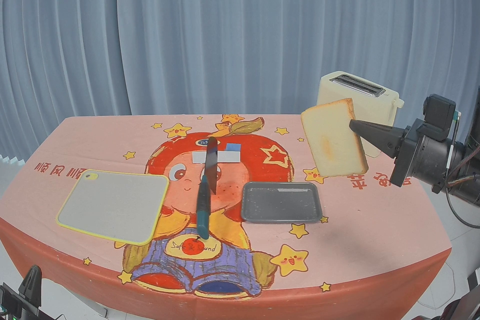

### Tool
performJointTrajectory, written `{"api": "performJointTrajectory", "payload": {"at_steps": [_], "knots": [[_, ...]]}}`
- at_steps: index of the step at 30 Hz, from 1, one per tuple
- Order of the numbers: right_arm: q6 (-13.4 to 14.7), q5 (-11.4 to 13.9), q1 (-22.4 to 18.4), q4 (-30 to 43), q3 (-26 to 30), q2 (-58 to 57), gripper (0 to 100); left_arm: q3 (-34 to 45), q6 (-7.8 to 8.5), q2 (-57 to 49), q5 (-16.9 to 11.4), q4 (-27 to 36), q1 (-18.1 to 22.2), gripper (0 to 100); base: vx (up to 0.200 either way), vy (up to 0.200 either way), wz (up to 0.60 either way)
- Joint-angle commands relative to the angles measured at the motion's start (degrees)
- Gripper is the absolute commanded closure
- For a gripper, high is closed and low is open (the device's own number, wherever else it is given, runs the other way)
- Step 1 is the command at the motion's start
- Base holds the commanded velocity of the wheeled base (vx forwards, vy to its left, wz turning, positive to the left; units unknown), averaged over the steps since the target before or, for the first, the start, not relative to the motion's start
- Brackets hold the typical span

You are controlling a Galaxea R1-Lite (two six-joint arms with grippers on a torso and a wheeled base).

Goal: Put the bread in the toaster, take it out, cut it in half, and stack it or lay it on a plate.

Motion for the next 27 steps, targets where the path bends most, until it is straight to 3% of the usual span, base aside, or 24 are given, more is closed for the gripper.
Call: {"api": "performJointTrajectory", "payload": {"at_steps": [1,27], "knots": [[0.08,0.03,0.68,-0.05,0.29,1.28,100,1.01,-0.01,0.01,0.02,-0.04,0.02,100,0.000,0.200,0.00],[0.17,-0.14,4.02,-0.13,2.14,3.91,100,1.01,-0.10,0.01,0.28,-0.04,0.02,100,0.000,0.200,0.00]]}}
